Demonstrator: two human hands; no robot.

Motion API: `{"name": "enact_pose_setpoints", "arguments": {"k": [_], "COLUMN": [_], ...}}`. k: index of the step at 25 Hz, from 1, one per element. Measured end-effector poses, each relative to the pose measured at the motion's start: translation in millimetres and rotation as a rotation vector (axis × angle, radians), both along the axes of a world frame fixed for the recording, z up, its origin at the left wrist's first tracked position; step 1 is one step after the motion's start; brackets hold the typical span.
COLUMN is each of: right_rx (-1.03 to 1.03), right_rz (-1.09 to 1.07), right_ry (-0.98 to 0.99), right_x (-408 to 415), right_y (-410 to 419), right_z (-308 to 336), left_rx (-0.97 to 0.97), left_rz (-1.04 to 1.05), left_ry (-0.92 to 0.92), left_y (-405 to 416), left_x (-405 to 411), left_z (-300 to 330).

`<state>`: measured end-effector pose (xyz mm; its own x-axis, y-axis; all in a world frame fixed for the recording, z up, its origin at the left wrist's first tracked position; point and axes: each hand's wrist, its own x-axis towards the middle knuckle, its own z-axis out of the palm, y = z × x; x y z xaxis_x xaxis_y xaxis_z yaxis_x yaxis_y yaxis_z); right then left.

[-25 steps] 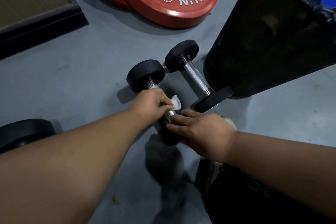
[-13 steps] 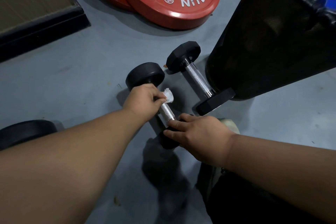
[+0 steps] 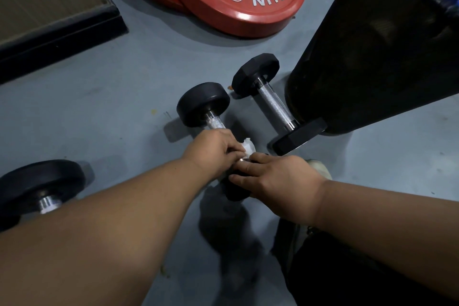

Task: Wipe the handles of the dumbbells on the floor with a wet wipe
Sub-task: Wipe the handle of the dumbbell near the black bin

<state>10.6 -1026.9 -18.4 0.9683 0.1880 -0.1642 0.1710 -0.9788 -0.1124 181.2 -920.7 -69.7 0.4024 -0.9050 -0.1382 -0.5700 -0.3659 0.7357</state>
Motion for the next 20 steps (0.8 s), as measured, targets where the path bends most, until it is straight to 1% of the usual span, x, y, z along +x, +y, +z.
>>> {"name": "enact_pose_setpoints", "arguments": {"k": [3, 7, 10, 13, 16, 20], "right_rx": [-0.012, -0.023, -0.023, -0.041, -0.04, -0.029], "right_rz": [-0.019, -0.02, -0.035, -0.021, -0.013, -0.009], "right_ry": [-0.002, 0.0, 0.008, 0.024, 0.027, 0.051], "right_x": [0, -1, -2, -2, -4, -2], "right_y": [0, 0, -1, -2, -3, -2], "right_z": [0, -3, -5, -4, -3, -4], "left_rx": [0.018, 0.058, 0.07, 0.068, 0.113, 0.109], "left_rz": [0.065, 0.218, 0.254, 0.252, 0.188, 0.134], "left_ry": [-0.038, -0.055, -0.062, -0.023, 0.015, 0.045], "left_y": [-4, -11, -14, -14, -13, -7], "left_x": [9, 30, 31, 27, 17, -10], "left_z": [0, 3, 3, 1, 3, 1]}}
